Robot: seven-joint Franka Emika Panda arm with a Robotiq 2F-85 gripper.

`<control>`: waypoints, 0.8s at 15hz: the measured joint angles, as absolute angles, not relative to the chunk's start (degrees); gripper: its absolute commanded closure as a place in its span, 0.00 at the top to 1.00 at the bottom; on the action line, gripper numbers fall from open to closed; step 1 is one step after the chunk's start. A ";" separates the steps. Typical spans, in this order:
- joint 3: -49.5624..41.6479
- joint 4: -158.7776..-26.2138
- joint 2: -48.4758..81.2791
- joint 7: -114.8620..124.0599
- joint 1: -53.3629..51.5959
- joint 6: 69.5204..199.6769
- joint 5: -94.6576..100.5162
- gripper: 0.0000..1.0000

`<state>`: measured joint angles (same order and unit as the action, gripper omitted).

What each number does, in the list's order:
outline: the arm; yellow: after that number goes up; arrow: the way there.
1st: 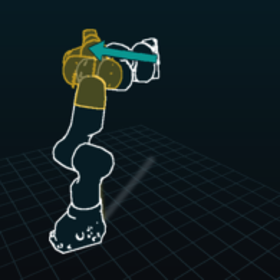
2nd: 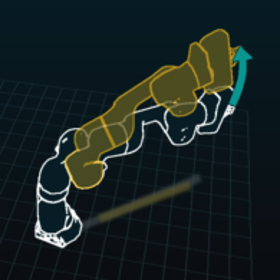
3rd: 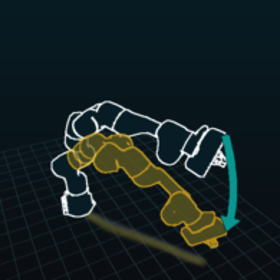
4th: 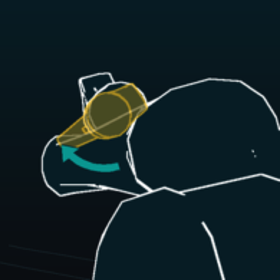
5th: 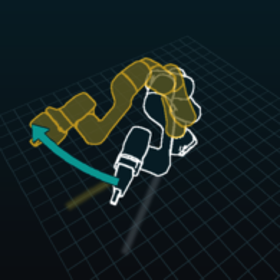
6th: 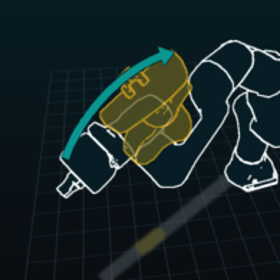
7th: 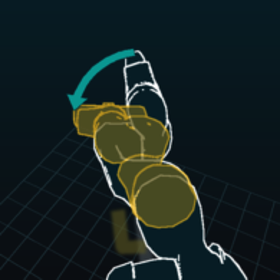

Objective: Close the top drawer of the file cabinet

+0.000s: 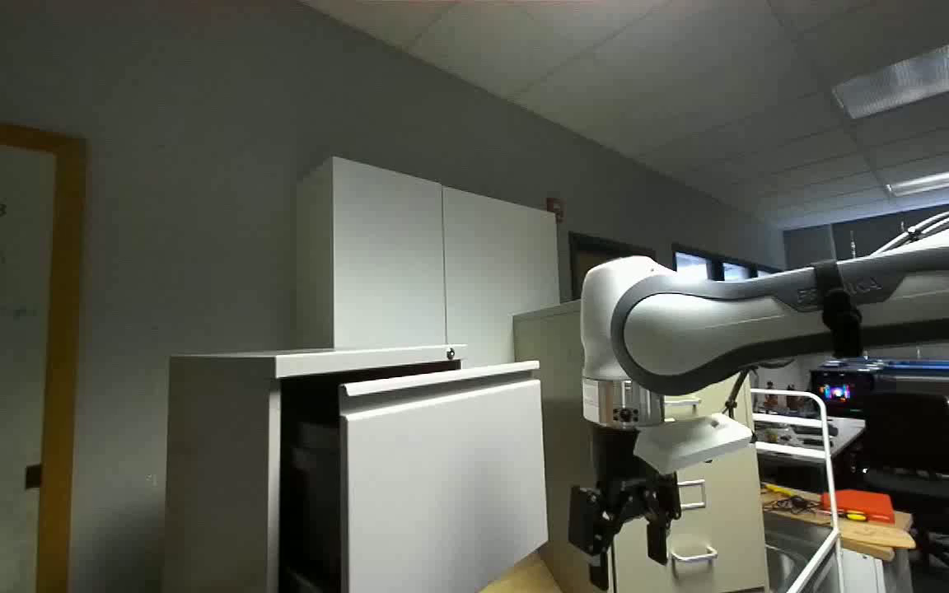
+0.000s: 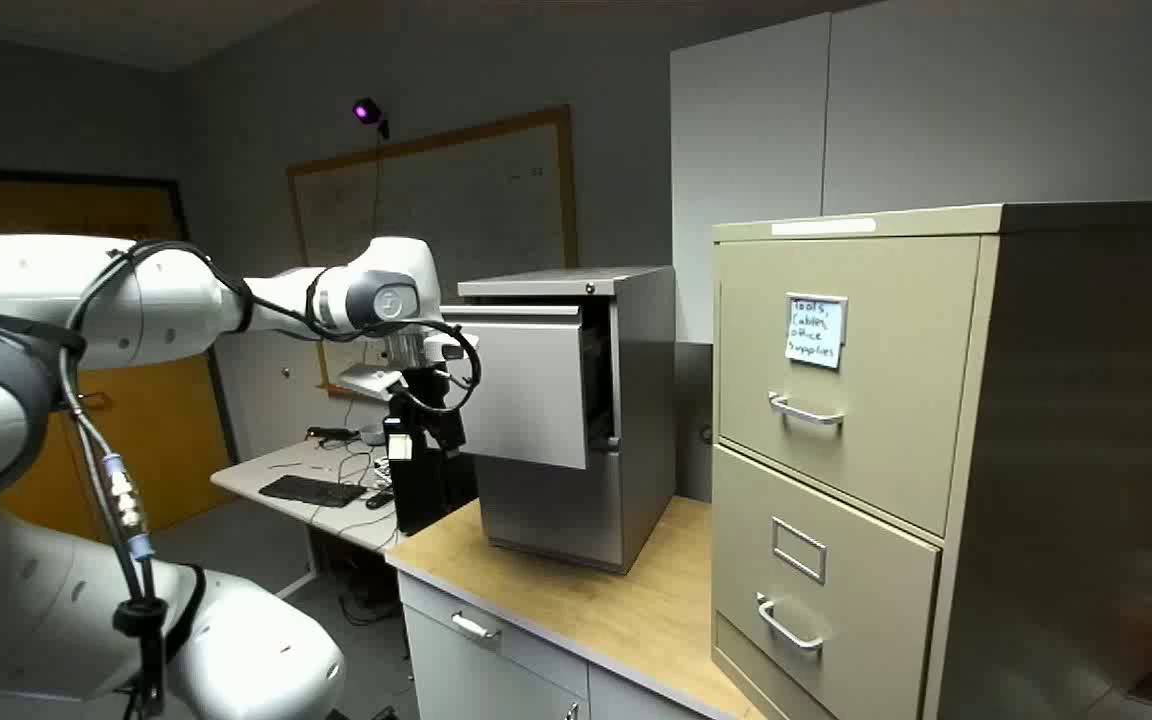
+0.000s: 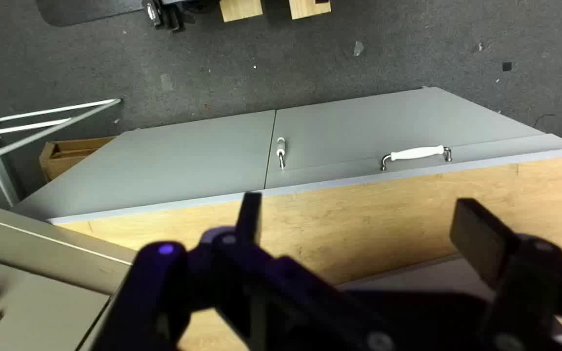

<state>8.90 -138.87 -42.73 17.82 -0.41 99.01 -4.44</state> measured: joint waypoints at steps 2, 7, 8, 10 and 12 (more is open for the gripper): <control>8.91 -138.73 -42.81 17.82 -0.41 99.09 -4.44 1.00; 8.91 -138.73 -42.86 17.81 -0.41 99.10 -4.39 1.00; 8.91 -138.82 -42.83 17.81 -0.41 99.10 -4.31 1.00; 8.92 -138.93 -42.77 17.82 -0.18 99.50 -4.04 1.00; 9.08 -139.02 -42.75 18.22 0.46 101.94 -3.07 1.00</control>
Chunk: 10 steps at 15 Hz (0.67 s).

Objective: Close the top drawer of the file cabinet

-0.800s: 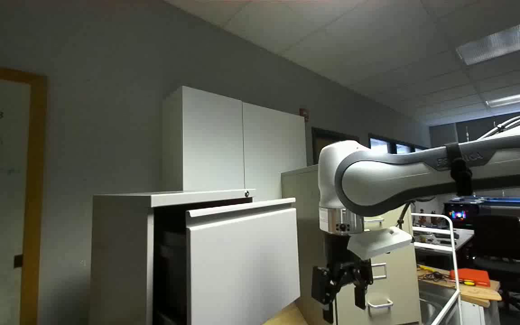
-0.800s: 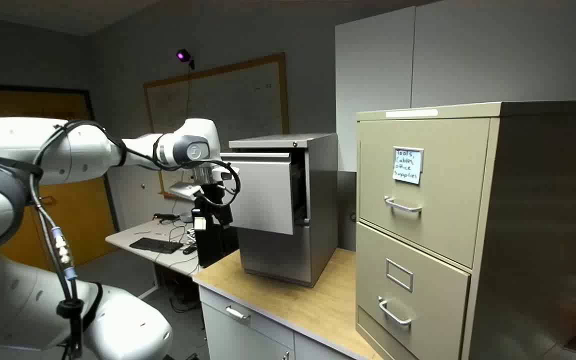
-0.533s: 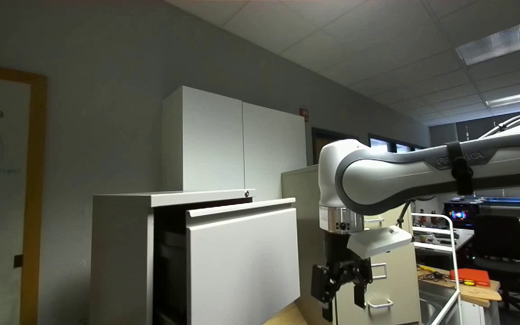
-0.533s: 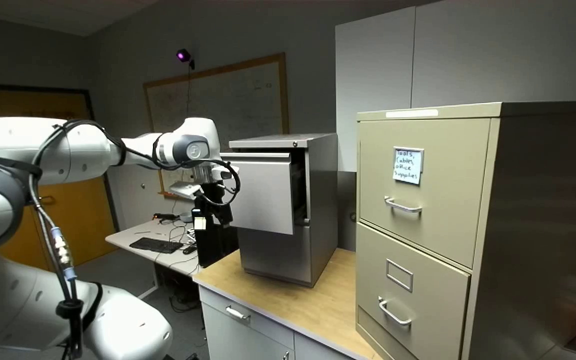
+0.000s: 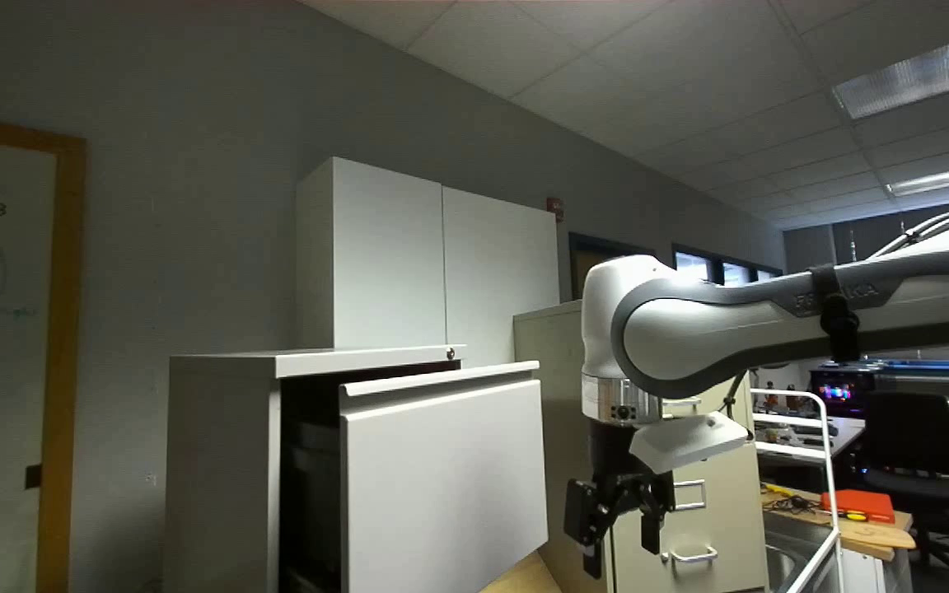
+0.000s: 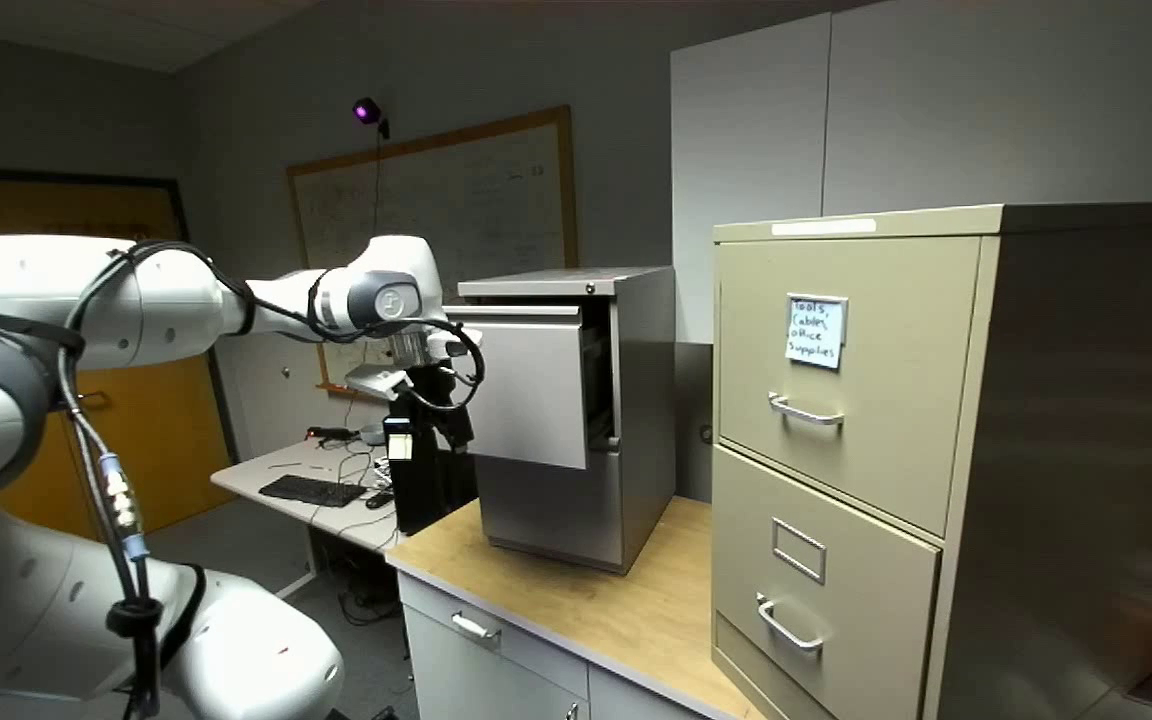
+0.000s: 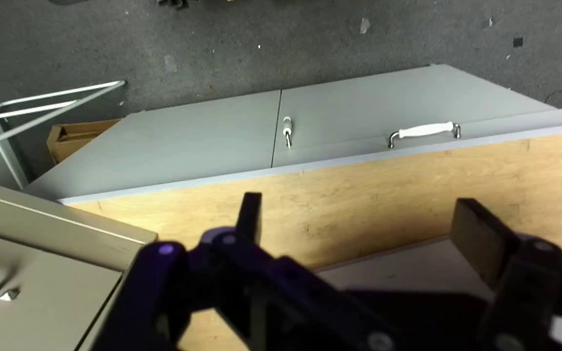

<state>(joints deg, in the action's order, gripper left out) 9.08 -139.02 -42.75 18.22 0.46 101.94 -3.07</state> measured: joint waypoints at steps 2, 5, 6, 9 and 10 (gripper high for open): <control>9.41 -139.07 -42.74 19.41 1.52 107.21 -1.30 1.00; 9.86 -138.97 -42.33 21.70 3.66 117.60 1.10 0.74; 9.95 -138.88 -41.95 22.42 4.44 121.31 1.83 0.66; 10.47 -138.48 -40.26 24.52 7.21 133.13 4.54 0.42; 10.91 -138.38 -39.67 25.54 8.36 137.09 5.50 0.35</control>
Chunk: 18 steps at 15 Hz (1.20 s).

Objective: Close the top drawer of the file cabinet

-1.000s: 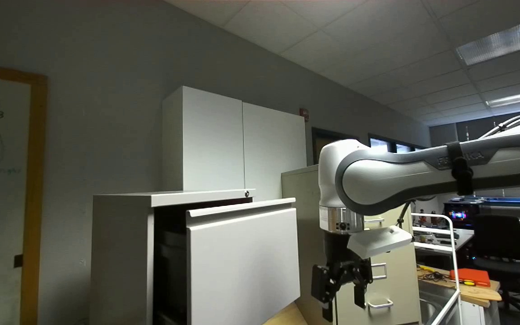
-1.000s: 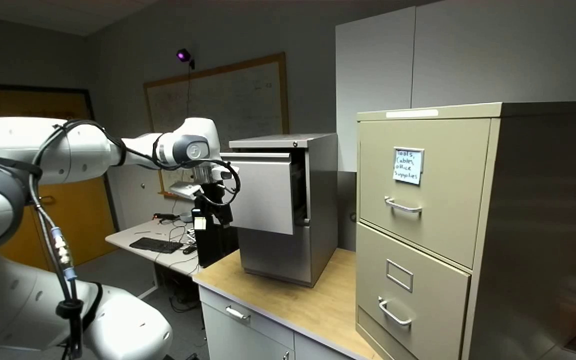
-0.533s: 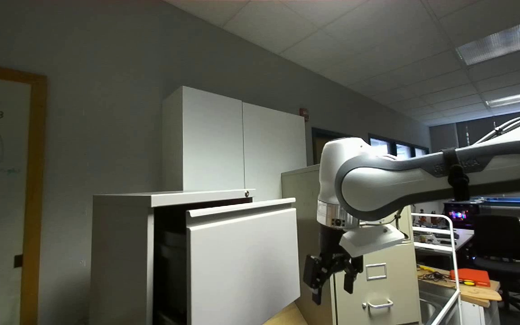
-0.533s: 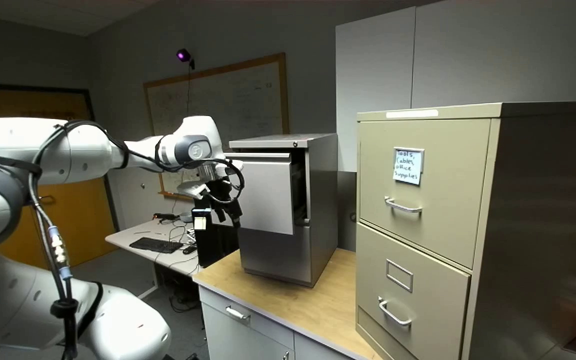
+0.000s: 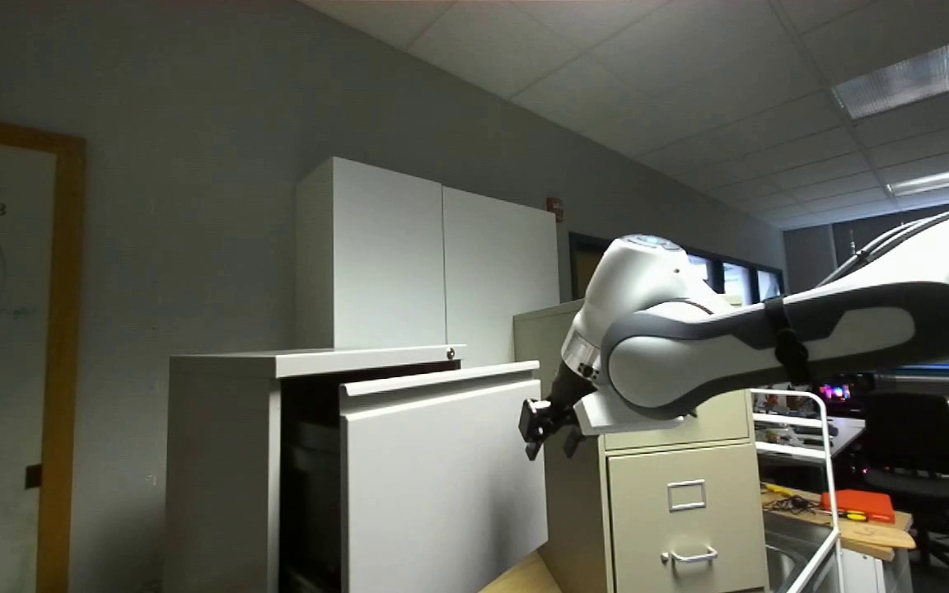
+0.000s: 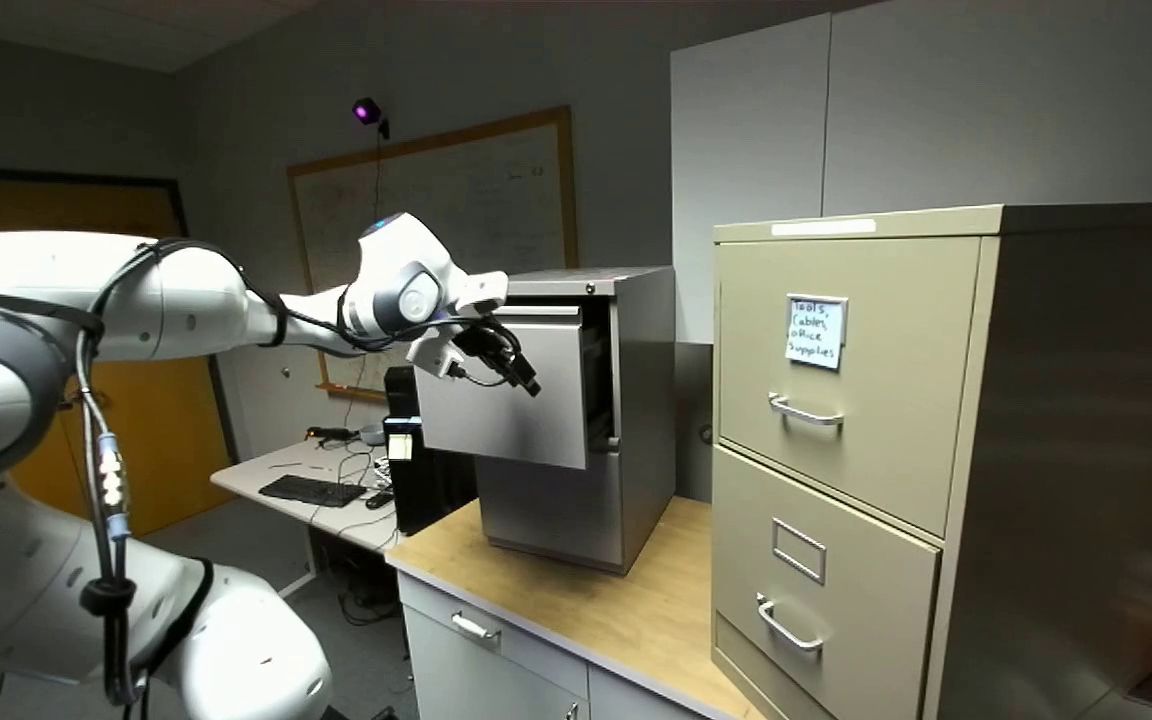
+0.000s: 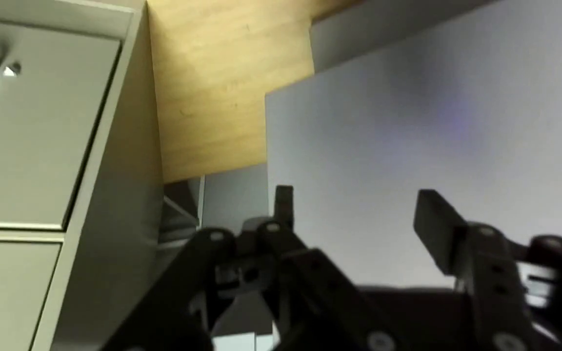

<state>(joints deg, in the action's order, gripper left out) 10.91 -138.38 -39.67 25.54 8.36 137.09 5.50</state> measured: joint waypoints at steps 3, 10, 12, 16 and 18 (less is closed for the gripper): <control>13.12 -138.30 -38.29 29.40 12.56 148.43 8.27 0.13; 21.25 -137.03 -37.09 37.71 23.70 162.02 9.85 0.00; 22.80 -136.02 -36.25 39.14 25.30 163.51 9.81 0.00; 24.16 -132.57 -32.89 41.12 25.93 164.01 9.51 0.00; 24.52 -130.32 -30.33 41.58 25.90 164.00 9.51 0.00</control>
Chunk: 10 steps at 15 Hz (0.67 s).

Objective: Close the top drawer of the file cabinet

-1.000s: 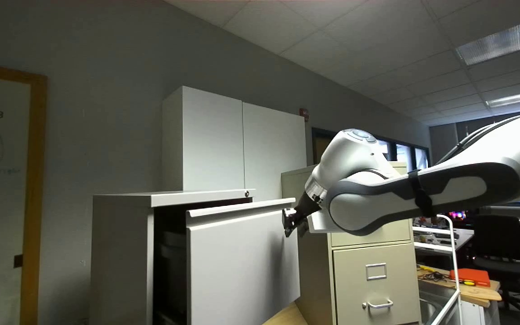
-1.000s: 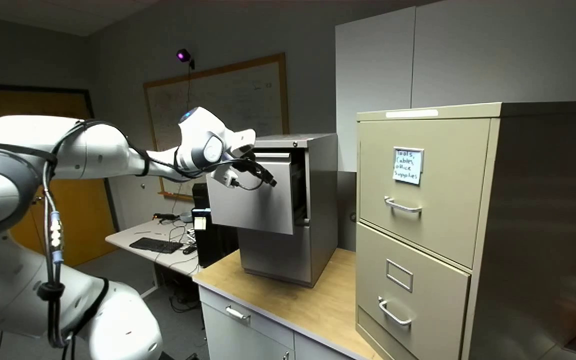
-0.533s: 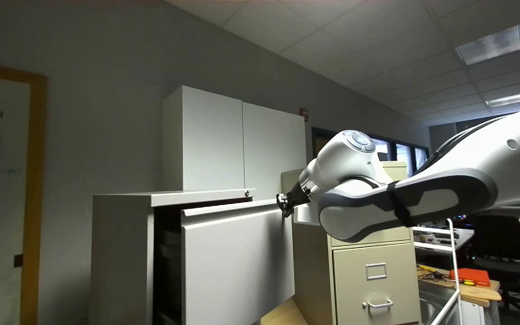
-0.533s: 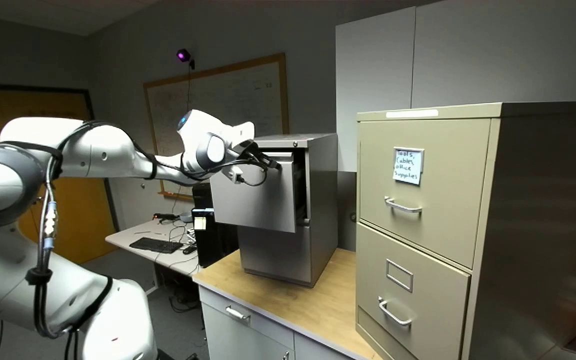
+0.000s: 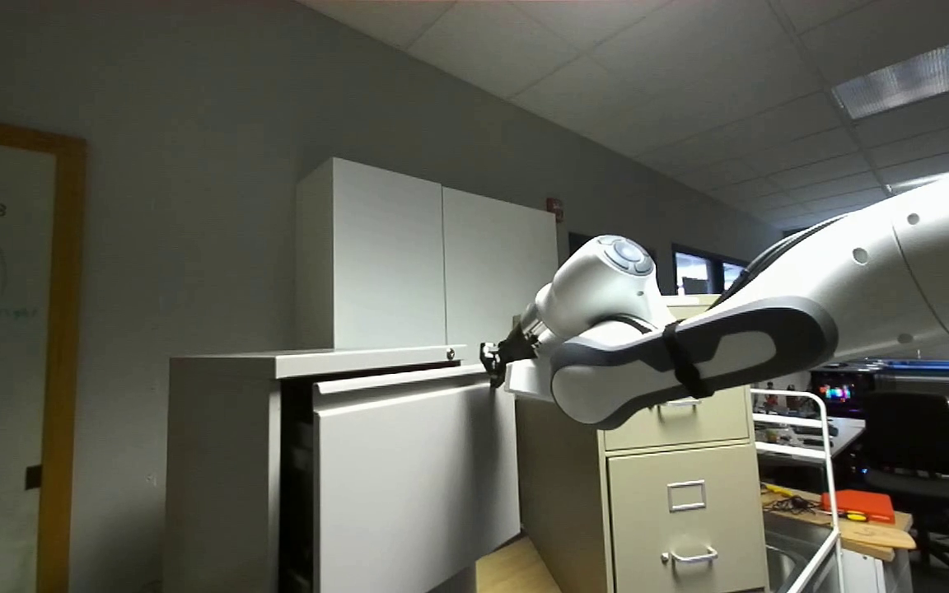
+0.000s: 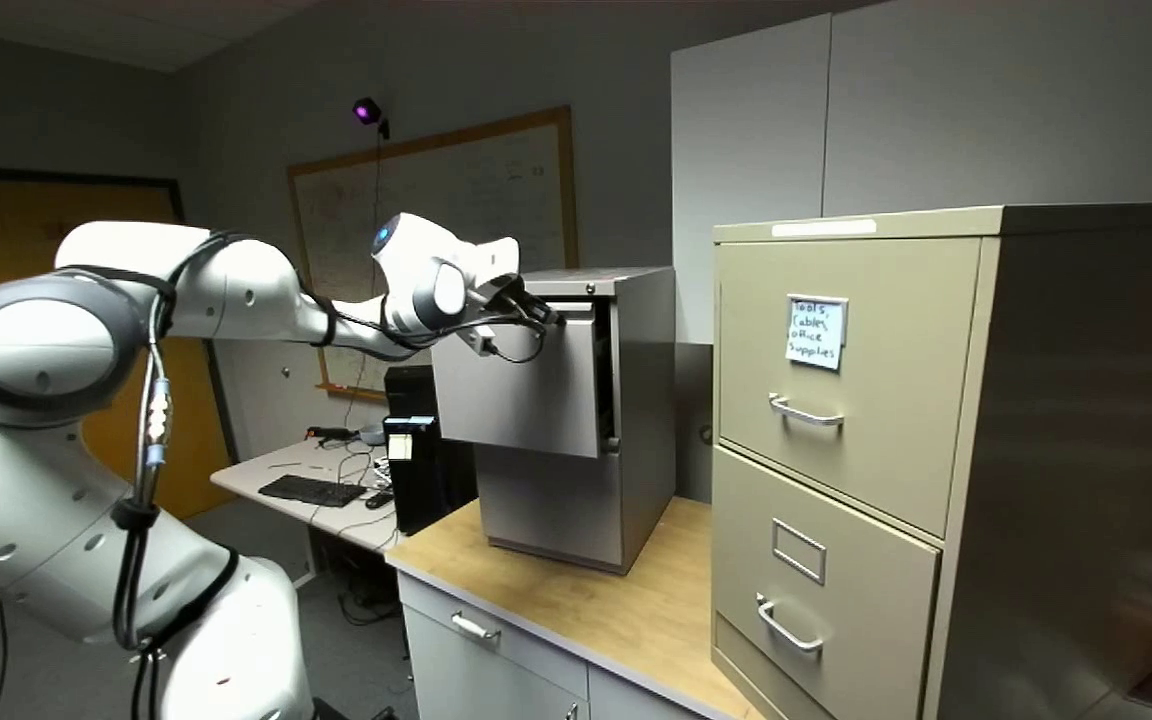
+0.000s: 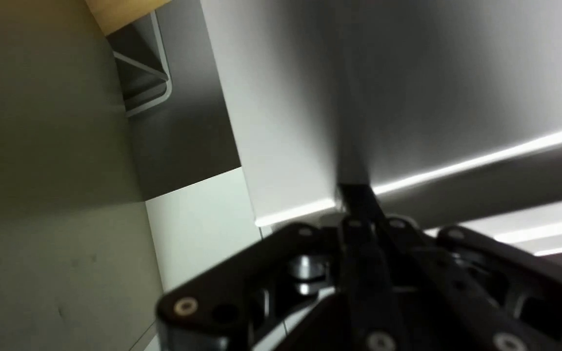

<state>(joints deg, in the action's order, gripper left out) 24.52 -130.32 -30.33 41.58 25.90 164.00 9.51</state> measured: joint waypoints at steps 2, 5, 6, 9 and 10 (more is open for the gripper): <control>24.90 -127.70 -27.30 41.79 25.89 163.97 9.66 0.00; 26.79 -123.13 -22.43 41.80 27.34 163.82 9.71 0.00; 27.63 -121.57 -20.85 41.80 28.07 163.72 9.79 0.00; 30.00 -116.68 -16.00 41.80 29.94 162.96 10.26 0.00; 30.69 -115.17 -14.55 41.80 30.44 162.53 10.51 0.00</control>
